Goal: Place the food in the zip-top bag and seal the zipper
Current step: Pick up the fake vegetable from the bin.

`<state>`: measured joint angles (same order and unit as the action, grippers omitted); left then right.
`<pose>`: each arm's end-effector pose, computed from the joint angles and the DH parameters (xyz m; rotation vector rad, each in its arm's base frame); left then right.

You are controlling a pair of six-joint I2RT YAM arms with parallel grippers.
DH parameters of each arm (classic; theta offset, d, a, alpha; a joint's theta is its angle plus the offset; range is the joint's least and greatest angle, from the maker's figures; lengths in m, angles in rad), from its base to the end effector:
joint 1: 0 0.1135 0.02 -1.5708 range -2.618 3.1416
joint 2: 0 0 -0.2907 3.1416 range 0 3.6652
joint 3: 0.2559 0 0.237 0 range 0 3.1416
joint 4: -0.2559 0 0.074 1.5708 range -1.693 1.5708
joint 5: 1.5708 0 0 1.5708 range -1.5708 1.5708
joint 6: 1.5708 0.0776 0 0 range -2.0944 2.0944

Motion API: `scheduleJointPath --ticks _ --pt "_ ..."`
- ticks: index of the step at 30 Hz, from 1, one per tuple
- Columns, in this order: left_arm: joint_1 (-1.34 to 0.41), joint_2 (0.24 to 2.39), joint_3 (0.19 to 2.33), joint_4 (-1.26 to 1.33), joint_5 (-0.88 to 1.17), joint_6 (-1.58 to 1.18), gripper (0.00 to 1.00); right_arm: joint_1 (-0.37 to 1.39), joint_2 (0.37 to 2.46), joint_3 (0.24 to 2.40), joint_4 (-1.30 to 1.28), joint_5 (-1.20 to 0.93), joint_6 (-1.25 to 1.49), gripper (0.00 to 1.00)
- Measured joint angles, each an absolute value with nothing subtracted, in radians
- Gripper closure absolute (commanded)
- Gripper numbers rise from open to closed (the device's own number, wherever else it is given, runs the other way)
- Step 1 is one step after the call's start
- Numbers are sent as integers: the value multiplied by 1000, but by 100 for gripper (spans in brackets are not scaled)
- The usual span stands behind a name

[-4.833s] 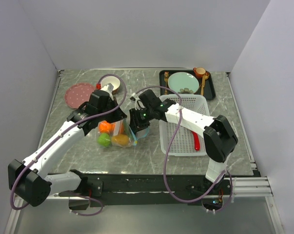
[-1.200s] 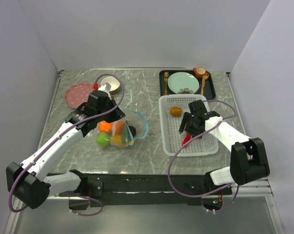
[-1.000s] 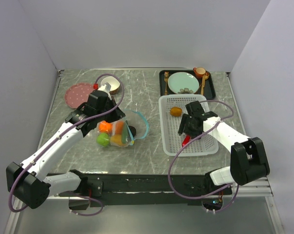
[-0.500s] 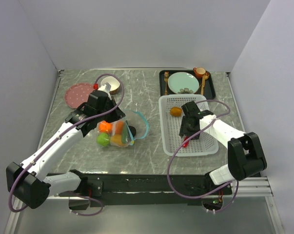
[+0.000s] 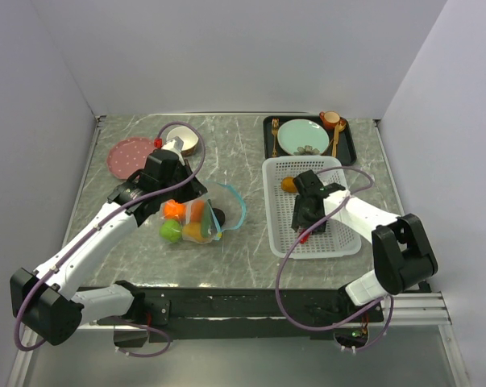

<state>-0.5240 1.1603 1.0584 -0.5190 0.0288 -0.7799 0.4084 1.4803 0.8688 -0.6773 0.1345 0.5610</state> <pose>0.2253 -0.1328 0.3282 -0.2762 2.2804 -0.7430 0.2408 0.0929 0.1756 0.2427 2.8197 0.0185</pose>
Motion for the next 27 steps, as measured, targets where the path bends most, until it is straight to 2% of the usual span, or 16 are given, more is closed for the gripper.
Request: scheduleJointPath --ticks 1,4,10,13,21,27 --pt "-524 1160 1058 -519 29 -780 99 408 1482 869 -678 136 561 50" --pt "-524 1160 1058 -519 29 -780 99 411 1492 870 -678 144 561 54" --pt "-524 1162 1058 -519 29 -780 99 413 1531 920 -688 172 559 55" --pt "-524 1163 1058 -519 29 -780 99 413 1552 962 -685 192 557 53" --pt "-524 1163 1058 -519 29 -780 99 413 1576 989 -685 206 548 39" --pt "-524 1163 1058 -519 29 -779 99 416 1561 962 -683 180 556 39"
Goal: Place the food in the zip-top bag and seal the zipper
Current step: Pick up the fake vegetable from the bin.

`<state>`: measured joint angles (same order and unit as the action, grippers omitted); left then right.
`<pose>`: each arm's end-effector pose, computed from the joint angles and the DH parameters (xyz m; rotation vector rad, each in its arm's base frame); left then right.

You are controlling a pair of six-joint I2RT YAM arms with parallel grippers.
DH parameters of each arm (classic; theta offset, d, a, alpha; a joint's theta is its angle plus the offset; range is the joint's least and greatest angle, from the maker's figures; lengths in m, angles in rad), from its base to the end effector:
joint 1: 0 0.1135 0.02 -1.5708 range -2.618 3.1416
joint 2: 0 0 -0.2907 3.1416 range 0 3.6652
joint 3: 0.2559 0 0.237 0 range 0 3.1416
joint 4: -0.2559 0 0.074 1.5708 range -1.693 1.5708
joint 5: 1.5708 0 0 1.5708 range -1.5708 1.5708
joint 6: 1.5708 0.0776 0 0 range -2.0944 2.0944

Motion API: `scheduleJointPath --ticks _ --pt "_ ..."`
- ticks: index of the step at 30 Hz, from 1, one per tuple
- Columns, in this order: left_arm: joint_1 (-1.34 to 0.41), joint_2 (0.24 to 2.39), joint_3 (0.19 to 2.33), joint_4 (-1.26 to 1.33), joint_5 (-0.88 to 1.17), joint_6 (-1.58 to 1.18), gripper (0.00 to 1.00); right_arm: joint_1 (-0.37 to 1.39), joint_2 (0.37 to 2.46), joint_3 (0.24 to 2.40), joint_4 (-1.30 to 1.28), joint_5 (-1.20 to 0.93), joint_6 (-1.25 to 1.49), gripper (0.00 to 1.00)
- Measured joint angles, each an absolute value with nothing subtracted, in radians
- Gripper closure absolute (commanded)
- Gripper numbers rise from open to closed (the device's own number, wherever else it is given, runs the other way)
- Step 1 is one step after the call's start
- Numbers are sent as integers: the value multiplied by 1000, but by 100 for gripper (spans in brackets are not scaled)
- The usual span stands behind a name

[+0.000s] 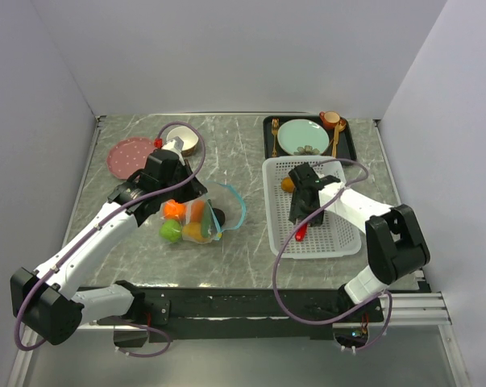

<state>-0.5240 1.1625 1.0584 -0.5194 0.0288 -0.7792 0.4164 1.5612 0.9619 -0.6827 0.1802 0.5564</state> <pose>0.2256 -0.1330 0.3276 -0.2758 2.2830 -0.7411 0.2646 0.1018 0.1803 0.2328 2.7935 -0.0333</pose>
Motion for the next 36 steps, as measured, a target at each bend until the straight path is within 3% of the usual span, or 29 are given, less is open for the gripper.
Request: scheduleJointPath --ticks 6,9,11,14,24,36 --pt "-524 1163 1058 -520 28 -780 99 441 1553 918 -685 150 573 42" --pt "-524 1163 1058 -520 28 -780 99 449 1553 908 -685 140 580 52" --pt "-524 1163 1058 -520 28 -780 99 450 1553 908 -684 137 582 67" --pt "-524 1163 1058 -519 28 -780 99 452 1552 908 -684 136 582 81" --pt "-524 1163 1058 -519 28 -780 99 452 1480 909 -707 141 586 87" --pt "-524 1163 1058 -519 29 -780 99 456 1346 1025 -771 83 537 87"
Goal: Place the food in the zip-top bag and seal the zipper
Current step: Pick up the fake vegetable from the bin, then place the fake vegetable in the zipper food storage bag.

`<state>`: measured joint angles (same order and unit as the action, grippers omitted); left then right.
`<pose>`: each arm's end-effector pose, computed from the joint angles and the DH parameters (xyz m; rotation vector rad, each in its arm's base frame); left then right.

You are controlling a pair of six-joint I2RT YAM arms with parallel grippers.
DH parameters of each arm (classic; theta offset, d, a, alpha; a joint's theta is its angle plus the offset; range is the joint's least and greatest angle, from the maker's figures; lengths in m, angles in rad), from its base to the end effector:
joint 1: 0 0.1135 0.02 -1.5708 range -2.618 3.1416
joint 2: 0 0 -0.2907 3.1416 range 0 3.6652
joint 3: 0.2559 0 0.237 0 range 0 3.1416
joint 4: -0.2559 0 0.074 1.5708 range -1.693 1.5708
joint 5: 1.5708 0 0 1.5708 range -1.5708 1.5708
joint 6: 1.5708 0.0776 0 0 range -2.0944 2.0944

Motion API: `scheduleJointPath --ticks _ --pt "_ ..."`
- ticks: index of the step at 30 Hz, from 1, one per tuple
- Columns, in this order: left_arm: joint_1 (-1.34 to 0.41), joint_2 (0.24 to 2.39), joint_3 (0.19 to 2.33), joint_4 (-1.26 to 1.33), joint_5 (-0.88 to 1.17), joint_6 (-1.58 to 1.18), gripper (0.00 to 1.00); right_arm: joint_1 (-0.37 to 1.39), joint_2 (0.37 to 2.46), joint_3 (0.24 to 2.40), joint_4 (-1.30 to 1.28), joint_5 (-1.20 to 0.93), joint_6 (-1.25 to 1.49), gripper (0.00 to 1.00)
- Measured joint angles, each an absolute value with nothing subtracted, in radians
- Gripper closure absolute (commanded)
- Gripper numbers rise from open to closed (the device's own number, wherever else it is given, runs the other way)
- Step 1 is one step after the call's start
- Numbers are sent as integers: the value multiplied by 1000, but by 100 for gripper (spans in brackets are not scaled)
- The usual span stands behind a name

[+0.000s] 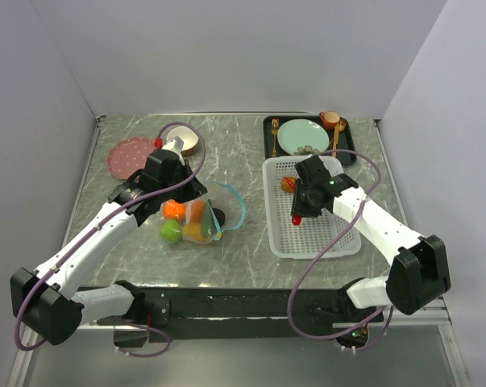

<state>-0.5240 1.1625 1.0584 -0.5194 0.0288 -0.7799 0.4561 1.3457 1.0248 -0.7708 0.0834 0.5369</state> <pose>0.2256 -0.1330 0.3276 -0.2766 2.2830 -0.7415 0.2375 0.1093 0.2472 0.1352 2.6702 0.2130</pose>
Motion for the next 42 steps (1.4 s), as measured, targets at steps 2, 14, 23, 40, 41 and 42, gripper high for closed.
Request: scheduleJointPath --ticks 2,14,23,40,41,42 --pt "-524 1163 1058 -519 29 -780 99 463 1343 1040 -770 36 516 87" --pt "-524 1162 1048 -509 30 -781 99 655 1367 1130 -735 -176 440 86" --pt "-524 1163 1037 -502 30 -783 99 776 1487 1222 -739 -184 393 86" --pt "-524 1163 1037 -501 30 -780 99 809 1744 1487 -776 -178 339 83" --pt "-524 1163 1037 -501 30 -780 99 809 1757 1492 -773 -178 339 83" --pt "-524 1163 1037 -501 30 -780 99 809 1768 1492 -772 -178 340 82"
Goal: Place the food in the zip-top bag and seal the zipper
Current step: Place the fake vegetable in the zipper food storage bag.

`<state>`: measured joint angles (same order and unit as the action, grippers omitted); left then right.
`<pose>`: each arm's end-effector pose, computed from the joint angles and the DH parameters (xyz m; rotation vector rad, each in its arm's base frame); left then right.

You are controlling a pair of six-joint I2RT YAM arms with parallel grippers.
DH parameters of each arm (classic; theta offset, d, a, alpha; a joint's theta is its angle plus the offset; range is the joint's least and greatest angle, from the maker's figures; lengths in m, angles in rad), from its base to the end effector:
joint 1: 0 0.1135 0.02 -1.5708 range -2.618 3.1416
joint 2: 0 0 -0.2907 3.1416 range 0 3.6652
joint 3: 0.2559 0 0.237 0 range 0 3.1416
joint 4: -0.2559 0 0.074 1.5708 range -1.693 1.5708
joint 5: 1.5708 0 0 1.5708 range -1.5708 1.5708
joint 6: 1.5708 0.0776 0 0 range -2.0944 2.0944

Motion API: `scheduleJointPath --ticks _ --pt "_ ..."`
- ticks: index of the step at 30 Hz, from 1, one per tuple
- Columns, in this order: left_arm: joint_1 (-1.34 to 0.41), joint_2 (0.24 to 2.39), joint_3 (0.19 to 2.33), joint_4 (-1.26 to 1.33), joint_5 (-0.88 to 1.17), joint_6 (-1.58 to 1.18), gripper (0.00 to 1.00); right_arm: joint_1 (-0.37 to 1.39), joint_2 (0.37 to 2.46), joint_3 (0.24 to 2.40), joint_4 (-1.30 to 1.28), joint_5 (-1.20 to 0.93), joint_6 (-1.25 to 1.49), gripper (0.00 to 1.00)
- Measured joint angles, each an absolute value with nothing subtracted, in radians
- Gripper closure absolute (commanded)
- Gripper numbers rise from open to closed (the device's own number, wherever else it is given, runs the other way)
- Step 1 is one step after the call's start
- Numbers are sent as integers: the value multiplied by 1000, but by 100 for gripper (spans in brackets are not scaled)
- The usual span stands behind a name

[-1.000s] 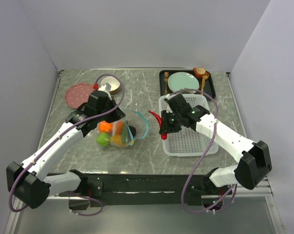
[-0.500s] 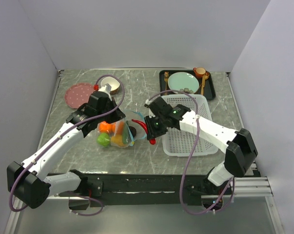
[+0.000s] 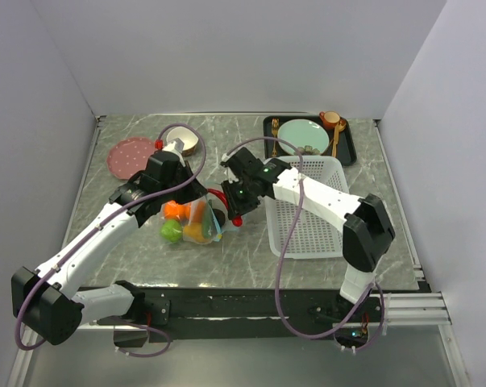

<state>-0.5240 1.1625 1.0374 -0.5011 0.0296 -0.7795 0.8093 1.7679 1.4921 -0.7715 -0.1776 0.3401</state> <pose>0.2260 -0.1333 0.3224 -0.2760 2.2859 -0.7406 0.2585 0.2911 0.2636 -0.6989 2.6440 0.6024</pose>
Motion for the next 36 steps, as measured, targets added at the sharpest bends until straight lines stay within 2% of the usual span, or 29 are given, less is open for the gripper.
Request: scheduleJointPath --ticks 23,29,32,36 --pt "-524 1162 1039 -502 41 -779 99 840 1830 1520 -673 -233 483 72" --pt "-524 1155 1039 -502 40 -779 99 855 1831 1520 -641 -250 501 56" --pt "-524 1152 1040 -505 39 -779 99 855 1831 1518 -626 -253 507 43" --pt "-522 1147 1042 -515 35 -778 99 855 1823 1510 -603 -264 508 36"
